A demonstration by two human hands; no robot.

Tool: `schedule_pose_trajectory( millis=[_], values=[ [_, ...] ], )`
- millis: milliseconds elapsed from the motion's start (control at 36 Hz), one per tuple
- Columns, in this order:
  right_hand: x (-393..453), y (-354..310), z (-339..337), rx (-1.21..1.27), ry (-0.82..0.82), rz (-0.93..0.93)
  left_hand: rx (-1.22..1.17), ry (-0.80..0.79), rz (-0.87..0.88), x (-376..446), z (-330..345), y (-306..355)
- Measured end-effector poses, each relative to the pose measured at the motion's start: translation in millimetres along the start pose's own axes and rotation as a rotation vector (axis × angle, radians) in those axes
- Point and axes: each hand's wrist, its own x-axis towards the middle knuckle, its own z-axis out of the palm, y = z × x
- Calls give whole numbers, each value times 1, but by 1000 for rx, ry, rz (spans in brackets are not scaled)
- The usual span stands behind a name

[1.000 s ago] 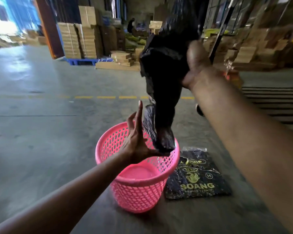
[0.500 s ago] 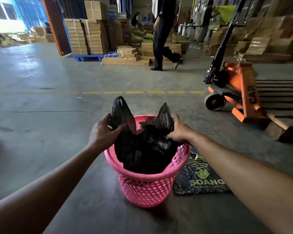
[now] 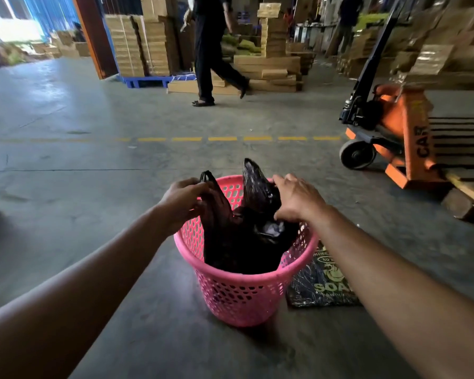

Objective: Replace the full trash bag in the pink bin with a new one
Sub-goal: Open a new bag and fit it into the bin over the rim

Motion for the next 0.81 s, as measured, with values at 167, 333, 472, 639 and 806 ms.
schedule_pose_trajectory(
  millis=[167,333,472,639,806],
  values=[
    [0,-1,-7,-29,22,42,35,-149,21,-9,-5,-1],
    [5,-22,2,69,177,177,143,-486,74,-28,16,0],
    [14,-19,9,326,214,176,296,-303,218,-32,19,6],
    [27,2,-13,1262,43,269,-168,171,-9,0,-16,3],
    [22,35,-23,1358,197,323,-359,261,-158,23,-49,-9]
  ],
)
